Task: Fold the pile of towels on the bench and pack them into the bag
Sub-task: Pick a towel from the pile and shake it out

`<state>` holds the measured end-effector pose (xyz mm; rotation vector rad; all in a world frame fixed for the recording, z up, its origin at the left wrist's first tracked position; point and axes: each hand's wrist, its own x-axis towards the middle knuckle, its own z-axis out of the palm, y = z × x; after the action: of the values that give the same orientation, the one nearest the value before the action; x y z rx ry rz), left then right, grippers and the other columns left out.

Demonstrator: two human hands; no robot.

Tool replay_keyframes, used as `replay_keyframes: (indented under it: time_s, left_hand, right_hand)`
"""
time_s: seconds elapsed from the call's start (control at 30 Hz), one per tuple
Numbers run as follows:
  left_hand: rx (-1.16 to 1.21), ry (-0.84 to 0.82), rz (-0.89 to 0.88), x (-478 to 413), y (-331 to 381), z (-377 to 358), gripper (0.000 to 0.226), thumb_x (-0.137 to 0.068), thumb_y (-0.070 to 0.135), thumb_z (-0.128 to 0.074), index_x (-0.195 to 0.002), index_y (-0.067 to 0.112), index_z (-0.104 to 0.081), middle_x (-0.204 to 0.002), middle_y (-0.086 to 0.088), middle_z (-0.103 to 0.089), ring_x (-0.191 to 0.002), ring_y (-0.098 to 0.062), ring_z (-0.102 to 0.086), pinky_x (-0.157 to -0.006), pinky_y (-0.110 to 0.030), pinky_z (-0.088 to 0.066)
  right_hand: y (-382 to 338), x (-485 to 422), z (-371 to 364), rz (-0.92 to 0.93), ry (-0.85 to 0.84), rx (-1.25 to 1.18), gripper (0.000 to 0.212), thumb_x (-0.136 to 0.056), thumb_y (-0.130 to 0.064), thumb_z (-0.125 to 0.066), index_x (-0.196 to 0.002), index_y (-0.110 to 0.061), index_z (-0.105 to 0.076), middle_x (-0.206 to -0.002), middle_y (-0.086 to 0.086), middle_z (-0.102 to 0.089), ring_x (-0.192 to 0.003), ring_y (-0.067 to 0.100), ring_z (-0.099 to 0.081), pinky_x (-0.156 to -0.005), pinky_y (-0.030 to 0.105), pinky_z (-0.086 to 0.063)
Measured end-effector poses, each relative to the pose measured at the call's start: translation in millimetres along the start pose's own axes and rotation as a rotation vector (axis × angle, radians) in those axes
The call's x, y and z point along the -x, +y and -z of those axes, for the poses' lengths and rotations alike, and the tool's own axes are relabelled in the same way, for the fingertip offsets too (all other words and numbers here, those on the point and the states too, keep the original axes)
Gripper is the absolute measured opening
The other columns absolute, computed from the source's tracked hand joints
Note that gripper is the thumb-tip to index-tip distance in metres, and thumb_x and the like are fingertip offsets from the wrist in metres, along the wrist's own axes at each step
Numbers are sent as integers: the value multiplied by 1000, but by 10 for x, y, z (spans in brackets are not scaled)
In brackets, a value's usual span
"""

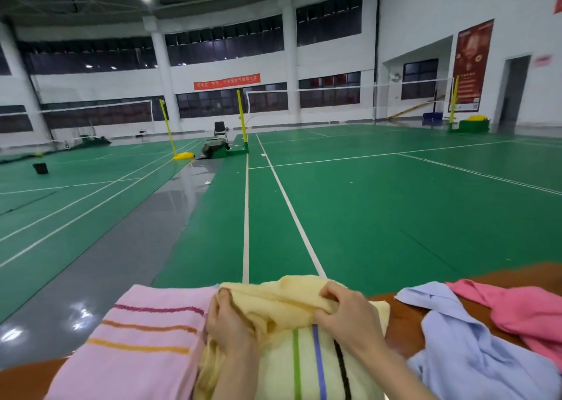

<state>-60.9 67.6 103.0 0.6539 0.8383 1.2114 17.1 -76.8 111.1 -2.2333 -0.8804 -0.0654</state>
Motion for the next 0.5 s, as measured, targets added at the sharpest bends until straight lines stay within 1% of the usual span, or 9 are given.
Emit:
replay_keyframes:
  time_s: [0.07,0.17,0.23,0.3,0.33,0.4,0.43,0.47,0.5]
  left_hand:
    - [28,23,-14,33,1,-8,17,-97,15,-43,-93,15,-60,-99,-1,-58,-96,-22,-51,-87,-34,-42]
    - [59,131,-73,93,39,-46,27,-98,15,-39,-116,7,-58,-107,-5,-55,-96,-22,-50,-80,-31,-41]
    - [67,192,-79,110,54,-63,29,-98,15,-38,-117,5,-57,-108,-8,-54,-90,-22,-52,-72,-30,-44]
    - [81,237,-63,110,57,-70,28,-99,18,-36,-115,6,-56,-106,-7,-54,-81,-19,-53,-65,-25,-44]
    - [94,258,-51,98,52,-68,27,-100,18,-36,-115,8,-55,-106,-7,-53,-81,-19,-53,-67,-26,-45]
    - [87,266,-30,54,31,-49,29,-101,19,-35,-120,9,-54,-108,-6,-52,-91,-24,-53,-78,-31,-45]
    - [64,249,-44,29,4,-34,29,-100,19,-36,-120,7,-54,-108,-6,-53,-96,-26,-54,-82,-34,-46]
    - [32,219,-70,4,-24,-25,28,-100,19,-36,-117,5,-54,-108,-7,-54,-99,-28,-55,-87,-38,-47]
    - [-19,175,-104,-13,-54,-21,26,-99,18,-37,-114,5,-55,-107,-9,-56,-99,-29,-55,-90,-40,-47]
  right_hand:
    - [85,-4,68,-37,98,-24,13,-74,-23,-60,-85,-29,-55,-82,-15,-61,-80,9,-56,-63,23,-39]
    - [235,-60,177,-116,184,-74,14,-74,-14,-58,-80,-26,-56,-77,-13,-60,-75,10,-56,-62,28,-43]
    - [316,-79,252,-152,238,-49,13,-74,-10,-57,-77,-23,-55,-73,-11,-58,-71,13,-54,-60,30,-42]
    - [415,-125,315,-179,305,-3,13,-74,-6,-56,-76,-19,-56,-73,-6,-59,-71,18,-53,-59,31,-40]
    - [465,-157,357,-204,327,-3,14,-76,-4,-56,-75,-18,-58,-74,-3,-60,-72,20,-54,-58,31,-39]
    - [560,-244,491,-268,309,-130,14,-79,-3,-59,-75,-16,-63,-75,0,-63,-77,23,-58,-61,30,-39]
    - [589,-288,581,-295,258,-235,10,-80,-4,-62,-75,-11,-66,-75,2,-64,-78,23,-59,-64,30,-39]
    - [578,-326,681,-306,184,-352,8,-82,-7,-64,-78,-2,-68,-75,5,-64,-77,22,-58,-65,29,-39]
    - [525,-336,780,-343,92,-487,18,-83,-13,-65,-82,5,-68,-76,7,-65,-75,20,-58,-66,29,-41]
